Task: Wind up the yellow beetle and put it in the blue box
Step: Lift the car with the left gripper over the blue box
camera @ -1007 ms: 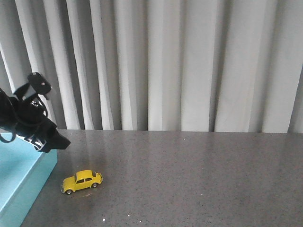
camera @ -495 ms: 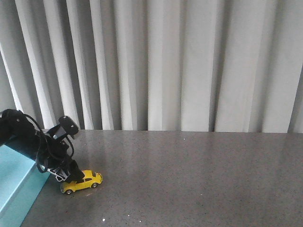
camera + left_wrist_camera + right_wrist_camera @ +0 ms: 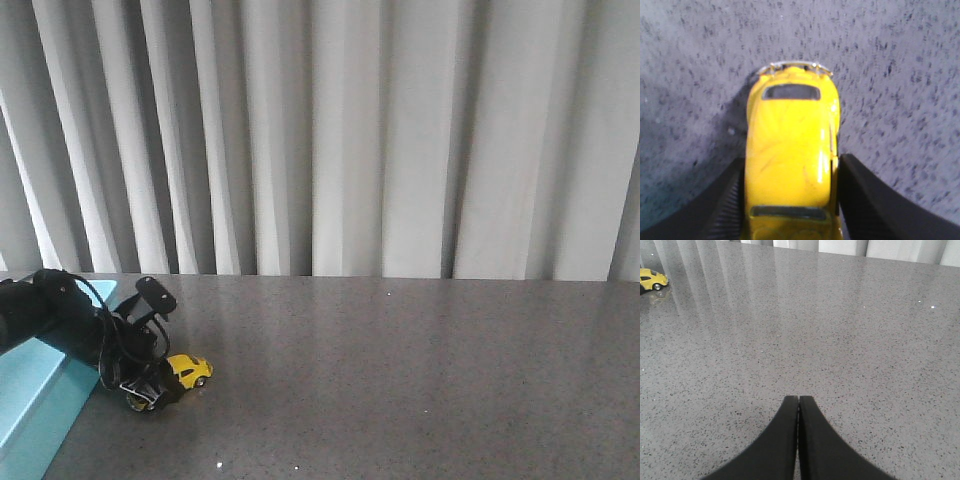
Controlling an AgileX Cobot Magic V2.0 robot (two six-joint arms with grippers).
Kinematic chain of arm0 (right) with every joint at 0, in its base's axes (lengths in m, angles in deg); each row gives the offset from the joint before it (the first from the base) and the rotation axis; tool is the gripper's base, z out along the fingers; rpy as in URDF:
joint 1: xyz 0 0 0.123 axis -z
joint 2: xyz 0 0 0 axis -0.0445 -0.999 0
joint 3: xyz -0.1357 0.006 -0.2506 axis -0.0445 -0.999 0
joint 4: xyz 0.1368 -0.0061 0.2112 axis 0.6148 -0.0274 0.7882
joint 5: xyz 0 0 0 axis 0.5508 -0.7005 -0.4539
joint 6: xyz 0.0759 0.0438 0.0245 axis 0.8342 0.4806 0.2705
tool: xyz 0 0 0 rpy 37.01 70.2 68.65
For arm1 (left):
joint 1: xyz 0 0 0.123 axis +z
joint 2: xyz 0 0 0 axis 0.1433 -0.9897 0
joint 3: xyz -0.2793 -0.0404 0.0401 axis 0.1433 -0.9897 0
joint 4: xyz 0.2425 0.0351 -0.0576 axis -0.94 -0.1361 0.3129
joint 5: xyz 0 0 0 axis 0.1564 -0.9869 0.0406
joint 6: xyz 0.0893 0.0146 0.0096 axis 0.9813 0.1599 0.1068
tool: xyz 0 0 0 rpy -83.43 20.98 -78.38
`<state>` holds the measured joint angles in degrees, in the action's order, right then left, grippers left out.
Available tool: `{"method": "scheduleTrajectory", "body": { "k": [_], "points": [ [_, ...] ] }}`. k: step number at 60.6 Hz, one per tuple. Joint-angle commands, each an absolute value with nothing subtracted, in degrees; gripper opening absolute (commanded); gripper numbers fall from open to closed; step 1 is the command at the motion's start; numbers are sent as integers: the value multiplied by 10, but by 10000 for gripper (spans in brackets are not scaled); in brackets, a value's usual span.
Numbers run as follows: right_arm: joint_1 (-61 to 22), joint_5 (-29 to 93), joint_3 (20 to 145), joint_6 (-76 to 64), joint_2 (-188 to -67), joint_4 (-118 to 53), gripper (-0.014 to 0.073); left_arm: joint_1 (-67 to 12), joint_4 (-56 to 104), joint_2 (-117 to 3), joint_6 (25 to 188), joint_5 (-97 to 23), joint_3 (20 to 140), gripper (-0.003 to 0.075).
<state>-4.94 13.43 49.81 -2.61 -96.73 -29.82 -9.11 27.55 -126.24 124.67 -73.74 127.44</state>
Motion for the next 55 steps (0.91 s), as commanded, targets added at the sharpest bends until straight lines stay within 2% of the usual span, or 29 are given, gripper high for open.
{"method": "scheduleTrajectory", "body": {
  "k": [1,5,25,34,45,55],
  "points": [
    [-46,174,513,-30,-969,-290,-7,-97,335,-1209,1242,-710,1293,111],
    [-46,174,513,-30,-969,-290,-7,-96,356,-1193,1242,-702,1293,-9],
    [-46,174,513,-30,-969,-290,-7,-72,363,-1048,1221,-687,1292,-6],
    [-46,174,513,-30,-969,-290,-7,-3,304,-983,1140,-673,1292,-6],
    [-46,174,513,-30,-969,-290,-7,111,142,-976,923,-695,1273,-5],
    [-46,174,513,-30,-969,-290,-7,140,114,-999,882,-641,1189,-5]
  ]
}}
